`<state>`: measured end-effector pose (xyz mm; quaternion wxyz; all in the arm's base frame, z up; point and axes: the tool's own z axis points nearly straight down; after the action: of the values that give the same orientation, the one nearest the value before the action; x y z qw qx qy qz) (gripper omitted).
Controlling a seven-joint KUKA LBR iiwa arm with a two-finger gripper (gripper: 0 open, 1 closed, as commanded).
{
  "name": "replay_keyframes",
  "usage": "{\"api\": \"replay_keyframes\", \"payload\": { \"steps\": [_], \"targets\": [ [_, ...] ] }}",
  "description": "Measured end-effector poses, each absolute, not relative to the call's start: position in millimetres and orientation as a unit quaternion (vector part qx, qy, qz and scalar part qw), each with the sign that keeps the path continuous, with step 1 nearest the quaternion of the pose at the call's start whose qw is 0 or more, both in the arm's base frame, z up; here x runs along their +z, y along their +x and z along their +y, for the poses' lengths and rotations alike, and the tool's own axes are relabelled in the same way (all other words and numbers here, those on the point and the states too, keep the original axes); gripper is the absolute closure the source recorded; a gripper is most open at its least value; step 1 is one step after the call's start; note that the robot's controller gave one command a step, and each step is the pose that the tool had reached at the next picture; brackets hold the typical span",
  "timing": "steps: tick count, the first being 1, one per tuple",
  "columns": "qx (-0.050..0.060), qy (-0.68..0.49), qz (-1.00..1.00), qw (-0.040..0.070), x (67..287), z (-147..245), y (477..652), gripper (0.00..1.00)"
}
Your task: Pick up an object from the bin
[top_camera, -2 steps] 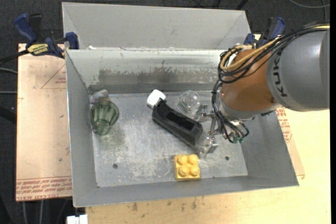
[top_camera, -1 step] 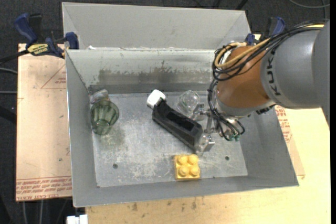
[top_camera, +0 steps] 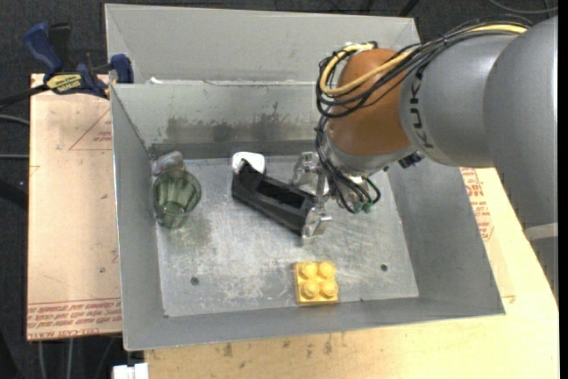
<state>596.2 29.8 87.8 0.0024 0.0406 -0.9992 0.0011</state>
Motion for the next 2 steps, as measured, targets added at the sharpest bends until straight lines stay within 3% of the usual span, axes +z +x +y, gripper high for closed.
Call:
{"api": "replay_keyframes", "payload": {
  "steps": [1, 2],
  "targets": [
    [-0.002, 0.027, -1.0, -0.003, 84.3, 55.5, 603.6, 0.0],
    [-0.004, 0.041, -0.999, -0.011, 78.8, 42.5, 594.0, 1.0]
  ]
}}
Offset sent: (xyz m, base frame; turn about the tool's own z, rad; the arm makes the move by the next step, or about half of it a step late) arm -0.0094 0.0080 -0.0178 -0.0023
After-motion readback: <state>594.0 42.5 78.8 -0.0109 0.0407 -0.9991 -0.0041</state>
